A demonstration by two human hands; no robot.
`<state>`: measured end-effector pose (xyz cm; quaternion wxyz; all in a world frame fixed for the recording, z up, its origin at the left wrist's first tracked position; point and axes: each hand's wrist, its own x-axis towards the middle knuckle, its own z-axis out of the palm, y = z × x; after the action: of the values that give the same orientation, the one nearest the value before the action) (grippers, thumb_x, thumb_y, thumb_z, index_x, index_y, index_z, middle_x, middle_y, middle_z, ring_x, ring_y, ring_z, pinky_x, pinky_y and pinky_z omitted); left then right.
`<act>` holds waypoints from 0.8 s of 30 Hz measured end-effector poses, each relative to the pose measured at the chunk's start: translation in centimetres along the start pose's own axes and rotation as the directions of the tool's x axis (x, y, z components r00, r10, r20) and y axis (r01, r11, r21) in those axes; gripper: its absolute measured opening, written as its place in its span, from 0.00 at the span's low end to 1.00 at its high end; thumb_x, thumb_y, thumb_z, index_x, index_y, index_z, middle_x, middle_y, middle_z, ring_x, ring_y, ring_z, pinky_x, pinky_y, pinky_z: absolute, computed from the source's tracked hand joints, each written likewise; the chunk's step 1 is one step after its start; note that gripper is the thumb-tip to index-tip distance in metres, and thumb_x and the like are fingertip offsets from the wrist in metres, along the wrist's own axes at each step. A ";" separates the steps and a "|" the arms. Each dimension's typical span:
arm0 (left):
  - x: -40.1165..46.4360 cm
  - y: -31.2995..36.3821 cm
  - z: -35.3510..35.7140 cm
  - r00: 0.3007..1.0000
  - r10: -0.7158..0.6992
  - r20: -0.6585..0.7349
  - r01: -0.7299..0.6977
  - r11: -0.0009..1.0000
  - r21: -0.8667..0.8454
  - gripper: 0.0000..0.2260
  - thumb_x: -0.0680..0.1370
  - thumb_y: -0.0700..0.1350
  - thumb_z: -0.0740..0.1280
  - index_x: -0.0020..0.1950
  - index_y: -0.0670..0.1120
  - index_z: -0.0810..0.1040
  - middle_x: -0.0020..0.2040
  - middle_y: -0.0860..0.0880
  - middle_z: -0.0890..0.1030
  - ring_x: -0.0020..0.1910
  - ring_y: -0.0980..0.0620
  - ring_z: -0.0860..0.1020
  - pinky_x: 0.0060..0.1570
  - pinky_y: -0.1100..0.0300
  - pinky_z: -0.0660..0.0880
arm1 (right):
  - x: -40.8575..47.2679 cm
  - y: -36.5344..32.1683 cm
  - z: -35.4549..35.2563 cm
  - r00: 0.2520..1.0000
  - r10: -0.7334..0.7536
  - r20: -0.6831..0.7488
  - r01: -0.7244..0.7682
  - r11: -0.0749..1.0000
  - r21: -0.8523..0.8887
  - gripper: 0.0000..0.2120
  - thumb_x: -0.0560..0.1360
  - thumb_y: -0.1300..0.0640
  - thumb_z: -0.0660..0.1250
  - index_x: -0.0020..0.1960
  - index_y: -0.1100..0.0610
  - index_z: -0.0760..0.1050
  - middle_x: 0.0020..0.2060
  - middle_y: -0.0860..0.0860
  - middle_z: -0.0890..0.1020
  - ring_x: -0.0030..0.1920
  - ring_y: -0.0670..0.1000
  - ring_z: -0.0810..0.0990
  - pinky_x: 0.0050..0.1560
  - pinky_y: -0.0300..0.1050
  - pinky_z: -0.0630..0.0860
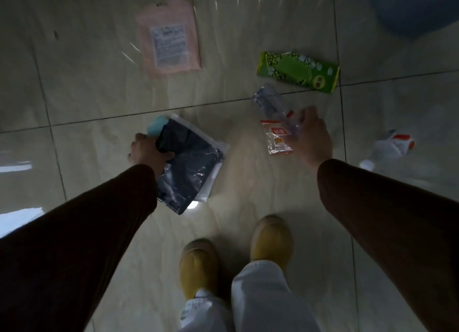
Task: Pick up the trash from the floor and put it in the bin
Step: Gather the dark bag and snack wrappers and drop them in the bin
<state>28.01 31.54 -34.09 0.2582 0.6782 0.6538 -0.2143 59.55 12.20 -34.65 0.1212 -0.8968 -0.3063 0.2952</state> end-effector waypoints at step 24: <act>-21.9 11.5 -14.3 0.948 0.281 0.149 -0.188 0.872 -0.451 0.11 0.76 0.46 0.70 0.58 0.46 0.80 0.50 0.47 0.83 0.49 0.44 0.81 0.53 0.46 0.80 | -17.5 -2.6 -18.4 0.944 0.276 0.179 -0.329 0.804 0.495 0.22 0.71 0.53 0.75 0.58 0.52 0.67 0.44 0.43 0.79 0.42 0.43 0.79 0.34 0.32 0.69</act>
<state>37.68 23.45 -8.41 0.4934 0.6524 0.5663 -0.1015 58.25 2.68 -10.99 0.2945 -0.8524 -0.0741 0.4257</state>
